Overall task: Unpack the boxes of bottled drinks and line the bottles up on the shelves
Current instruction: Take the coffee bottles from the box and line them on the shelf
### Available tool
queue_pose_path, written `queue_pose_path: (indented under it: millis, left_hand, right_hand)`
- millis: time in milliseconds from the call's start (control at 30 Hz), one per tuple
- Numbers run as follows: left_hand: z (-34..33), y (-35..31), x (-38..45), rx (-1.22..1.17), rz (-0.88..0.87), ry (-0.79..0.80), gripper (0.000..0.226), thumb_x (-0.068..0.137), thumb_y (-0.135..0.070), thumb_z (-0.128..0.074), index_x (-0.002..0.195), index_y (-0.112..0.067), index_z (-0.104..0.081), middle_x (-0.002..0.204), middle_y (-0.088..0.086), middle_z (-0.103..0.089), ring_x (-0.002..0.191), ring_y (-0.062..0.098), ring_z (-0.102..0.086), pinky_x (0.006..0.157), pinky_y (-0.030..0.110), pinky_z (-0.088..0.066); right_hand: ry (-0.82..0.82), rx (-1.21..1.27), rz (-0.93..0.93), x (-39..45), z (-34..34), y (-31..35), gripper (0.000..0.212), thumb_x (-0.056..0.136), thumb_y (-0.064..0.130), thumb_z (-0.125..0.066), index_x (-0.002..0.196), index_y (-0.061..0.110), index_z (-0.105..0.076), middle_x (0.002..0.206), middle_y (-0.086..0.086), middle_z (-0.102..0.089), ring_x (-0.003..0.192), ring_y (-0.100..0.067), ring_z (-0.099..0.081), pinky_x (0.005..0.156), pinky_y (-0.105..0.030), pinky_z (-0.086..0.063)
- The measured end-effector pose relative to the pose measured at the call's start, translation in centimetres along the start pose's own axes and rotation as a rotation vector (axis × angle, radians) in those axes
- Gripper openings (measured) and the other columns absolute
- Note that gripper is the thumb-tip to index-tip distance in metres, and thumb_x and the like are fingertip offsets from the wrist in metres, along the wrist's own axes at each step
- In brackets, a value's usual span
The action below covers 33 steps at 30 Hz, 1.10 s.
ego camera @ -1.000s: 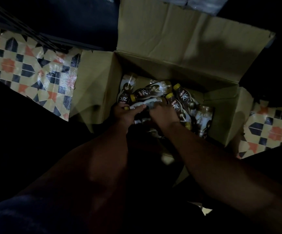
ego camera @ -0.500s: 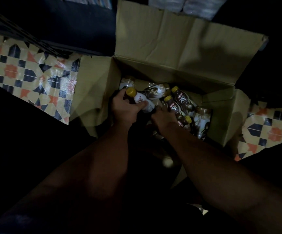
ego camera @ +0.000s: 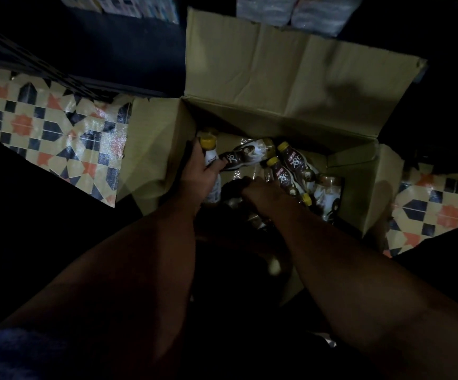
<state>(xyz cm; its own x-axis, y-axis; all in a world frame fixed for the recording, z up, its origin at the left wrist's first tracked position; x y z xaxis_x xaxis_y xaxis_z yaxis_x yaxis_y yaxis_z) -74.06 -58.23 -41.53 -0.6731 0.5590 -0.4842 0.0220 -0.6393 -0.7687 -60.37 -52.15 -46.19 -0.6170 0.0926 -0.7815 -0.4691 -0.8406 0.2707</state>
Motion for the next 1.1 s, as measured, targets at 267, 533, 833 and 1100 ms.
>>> queue_pose_path:
  millis: [267,533,833,1100]
  left_hand:
    - [0.8,-1.5,0.2,0.032,-0.008,-0.068,0.037,0.089,-0.010,-0.069,0.123,-0.005,-0.054,0.097,-0.004,-0.063,0.091,0.009,-0.059,0.076,0.012,-0.042]
    - [2.6,-8.2,-2.9,-0.013,-0.064,-0.079,0.036,0.081,-0.026,-0.069,0.110,-0.011,-0.053,0.092,0.007,-0.069,0.084,0.022,-0.066,0.077,0.033,-0.050]
    - [11.2,-24.7,-13.2,-0.157,-0.093,-0.068,0.027,0.080,-0.009,-0.074,0.102,-0.023,-0.067,0.078,-0.009,-0.069,0.069,0.005,-0.064,0.069,0.026,-0.054]
    - [20.3,-44.8,-24.6,-0.115,-0.303,-0.031,0.022,0.083,-0.004,-0.069,0.102,-0.014,-0.063,0.083,0.007,-0.068,0.070,0.016,-0.063,0.066,0.026,-0.050]
  right_hand:
    - [-0.087,0.128,-0.172,-1.8,1.7,-3.0,0.062,0.091,0.051,-0.051,0.143,0.019,-0.040,0.151,-0.011,-0.037,0.143,-0.040,-0.027,0.110,-0.069,-0.026]
    - [-0.166,1.052,-0.183,-8.9,6.6,-4.1,0.040,0.109,0.037,-0.037,0.144,0.019,-0.047,0.149,-0.010,-0.047,0.134,-0.027,-0.046,0.103,-0.030,-0.033]
    - [-0.596,1.482,-0.180,-25.2,17.5,2.3,0.049,0.098,0.055,-0.046,0.119,0.017,-0.069,0.118,0.000,-0.072,0.112,-0.017,-0.066,0.103,-0.040,-0.047]
    - [-0.718,1.332,-0.006,-45.1,32.8,8.5,0.035,0.093,0.048,-0.066,0.118,0.026,-0.055,0.111,0.006,-0.068,0.101,-0.008,-0.067,0.091,-0.042,-0.056]
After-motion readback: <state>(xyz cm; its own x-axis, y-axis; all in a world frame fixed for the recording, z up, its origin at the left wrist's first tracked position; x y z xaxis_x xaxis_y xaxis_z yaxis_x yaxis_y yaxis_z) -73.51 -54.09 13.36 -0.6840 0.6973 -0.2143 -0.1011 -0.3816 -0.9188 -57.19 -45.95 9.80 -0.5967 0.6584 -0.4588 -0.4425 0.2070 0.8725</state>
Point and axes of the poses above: each hand's wrist, its own x-axis towards the middle knuckle, its own z-axis out of the back of the hand, y = z × x, the point moved 9 cm from there along x, towards the middle knuckle
